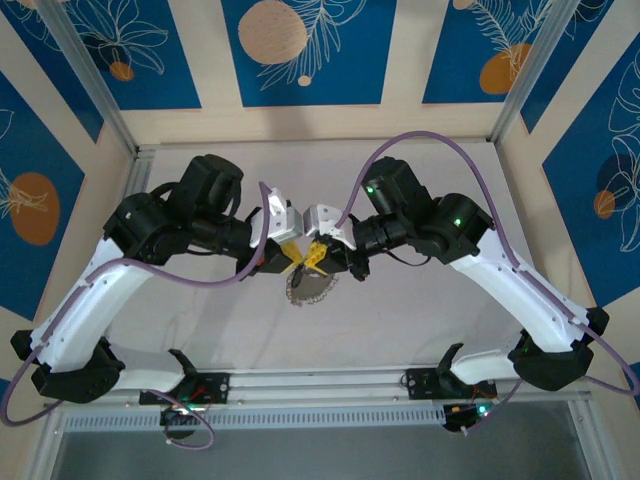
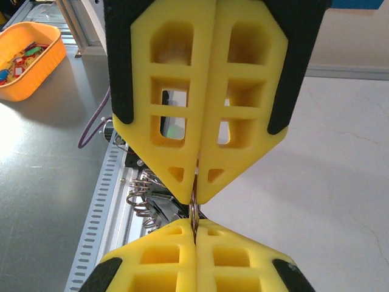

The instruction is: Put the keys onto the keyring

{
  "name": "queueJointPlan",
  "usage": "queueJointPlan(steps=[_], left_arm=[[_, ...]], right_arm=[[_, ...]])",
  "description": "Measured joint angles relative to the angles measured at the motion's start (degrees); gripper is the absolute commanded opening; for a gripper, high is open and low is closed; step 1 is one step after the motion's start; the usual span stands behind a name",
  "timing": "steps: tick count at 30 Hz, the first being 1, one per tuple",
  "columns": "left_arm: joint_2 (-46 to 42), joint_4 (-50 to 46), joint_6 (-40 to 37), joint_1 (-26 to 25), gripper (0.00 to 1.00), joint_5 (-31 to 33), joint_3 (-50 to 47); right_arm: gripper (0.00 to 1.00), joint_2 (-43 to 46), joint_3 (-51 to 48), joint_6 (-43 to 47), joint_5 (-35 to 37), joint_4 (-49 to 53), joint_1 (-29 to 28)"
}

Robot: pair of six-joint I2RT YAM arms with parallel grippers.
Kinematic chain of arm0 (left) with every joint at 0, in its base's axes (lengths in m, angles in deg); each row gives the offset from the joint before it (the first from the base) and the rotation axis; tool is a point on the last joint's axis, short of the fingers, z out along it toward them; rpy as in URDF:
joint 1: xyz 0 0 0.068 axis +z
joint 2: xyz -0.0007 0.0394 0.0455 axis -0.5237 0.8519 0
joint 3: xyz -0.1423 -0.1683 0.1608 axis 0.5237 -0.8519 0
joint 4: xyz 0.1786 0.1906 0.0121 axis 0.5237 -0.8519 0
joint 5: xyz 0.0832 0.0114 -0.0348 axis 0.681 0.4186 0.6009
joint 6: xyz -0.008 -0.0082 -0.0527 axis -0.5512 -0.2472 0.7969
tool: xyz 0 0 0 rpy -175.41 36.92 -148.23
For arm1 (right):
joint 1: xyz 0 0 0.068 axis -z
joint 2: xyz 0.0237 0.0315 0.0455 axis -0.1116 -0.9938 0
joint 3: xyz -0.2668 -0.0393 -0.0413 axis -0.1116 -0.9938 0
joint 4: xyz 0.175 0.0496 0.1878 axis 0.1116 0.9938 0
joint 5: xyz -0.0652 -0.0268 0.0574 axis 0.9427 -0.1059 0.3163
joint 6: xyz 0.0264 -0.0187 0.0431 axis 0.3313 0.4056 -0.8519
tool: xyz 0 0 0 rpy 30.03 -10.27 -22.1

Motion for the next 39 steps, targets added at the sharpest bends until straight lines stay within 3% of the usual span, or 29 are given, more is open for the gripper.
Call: queueJointPlan(steps=[6,11,16,25,28,35,39], left_arm=[[-2.8,4.2,0.6,-0.2,0.00,1.2,-3.4],[-5.2,8.6,2.3,-0.3,0.00,1.6,-6.0],[-6.1,10.6,3.3,-0.3,0.00,1.7,-6.9],[-7.0,12.6,4.5,-0.4,0.00,2.0,-8.5],[-7.3,13.2,4.6,-0.4,0.00,2.1,-8.8],[-8.2,14.9,5.0,-0.3,0.00,2.5,-9.8],[-9.0,15.8,5.5,-0.3,0.00,2.6,-10.5]], right_arm=[[0.00,0.1,0.0,0.0,0.4,-0.6,0.0],[0.10,0.8,-0.1,-0.5,0.5,-2.1,0.0],[0.04,1.7,-1.0,-1.0,0.9,-3.5,0.0],[0.22,2.6,-3.0,-3.1,2.0,-5.4,0.5],[0.21,2.6,-3.0,-3.7,2.2,-5.8,0.8],[0.05,2.6,-3.0,-5.5,1.8,-6.4,1.2],[0.00,2.7,-3.1,-6.1,1.7,-6.7,1.4]])
